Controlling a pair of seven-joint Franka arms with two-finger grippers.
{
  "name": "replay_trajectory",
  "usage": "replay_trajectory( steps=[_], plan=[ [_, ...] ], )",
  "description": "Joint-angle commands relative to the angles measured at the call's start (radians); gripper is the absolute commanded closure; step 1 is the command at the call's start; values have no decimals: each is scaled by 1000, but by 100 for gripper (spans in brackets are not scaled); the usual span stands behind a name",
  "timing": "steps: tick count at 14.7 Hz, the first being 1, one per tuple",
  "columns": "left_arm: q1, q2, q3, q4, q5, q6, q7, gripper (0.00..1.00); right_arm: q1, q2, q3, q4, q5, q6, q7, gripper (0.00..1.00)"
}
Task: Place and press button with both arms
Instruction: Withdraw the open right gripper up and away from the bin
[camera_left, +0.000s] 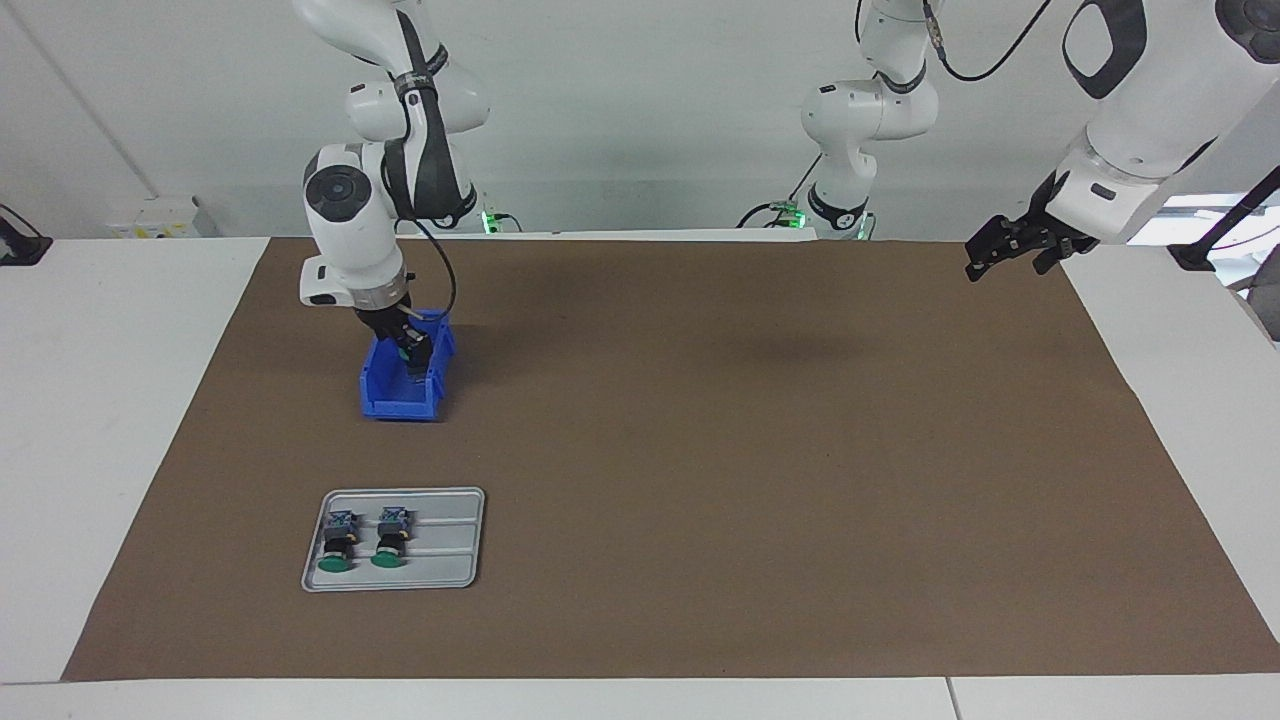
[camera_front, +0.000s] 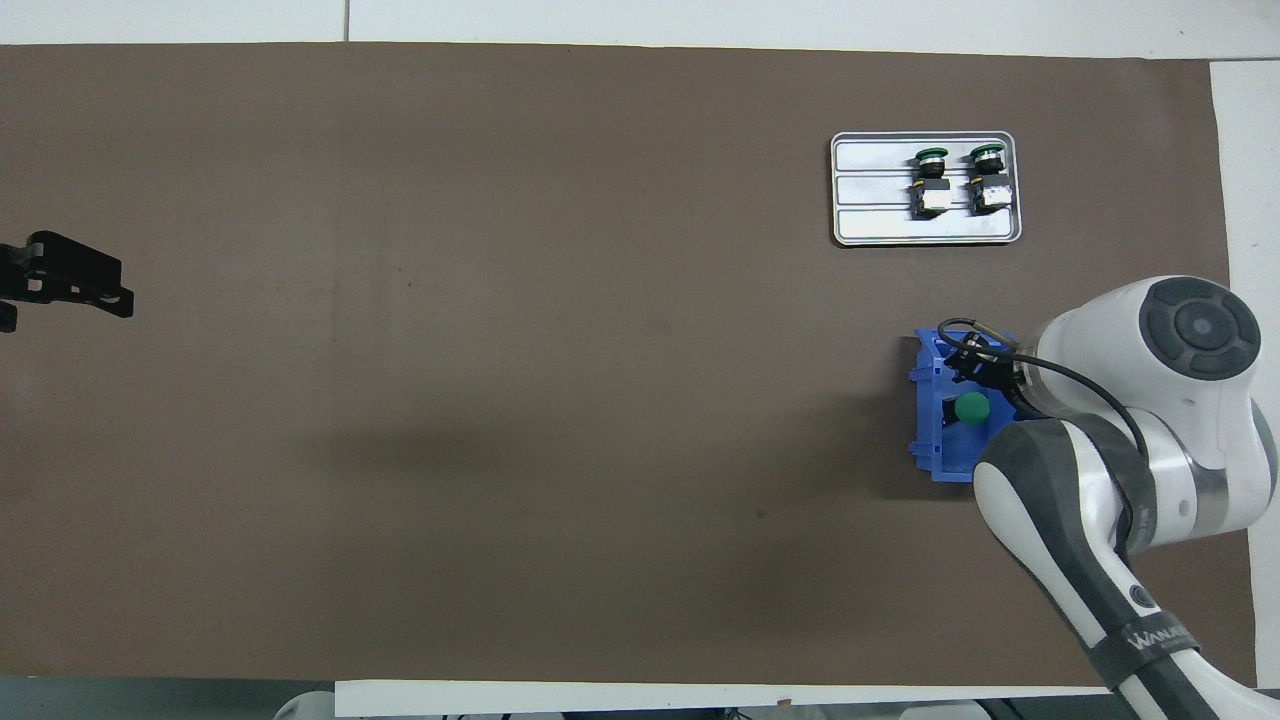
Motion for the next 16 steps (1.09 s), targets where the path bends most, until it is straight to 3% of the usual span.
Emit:
replay_trajectory(
  steps=[1, 5, 7, 9, 12, 16],
  plan=[
    [1, -18, 4, -17, -7, -5, -2, 0, -13, -17, 6, 127, -9, -127, -133, 17],
    [1, -18, 4, -17, -7, -5, -2, 0, -7, -9, 6, 267, -7, -181, -346, 12],
    [1, -18, 4, -17, -8, -5, -2, 0, -6, -18, 6, 303, -3, -207, -363, 8],
    [1, -18, 4, -17, -7, -5, -2, 0, 14, -35, 6, 386, 17, -288, -365, 1],
    [1, -18, 4, -17, -7, -5, -2, 0, 25, -51, 8, 506, 124, -414, -426, 1],
    [1, -18, 4, -17, -8, -5, -2, 0, 52, -97, 8, 540, 137, -456, -460, 1]
  ],
)
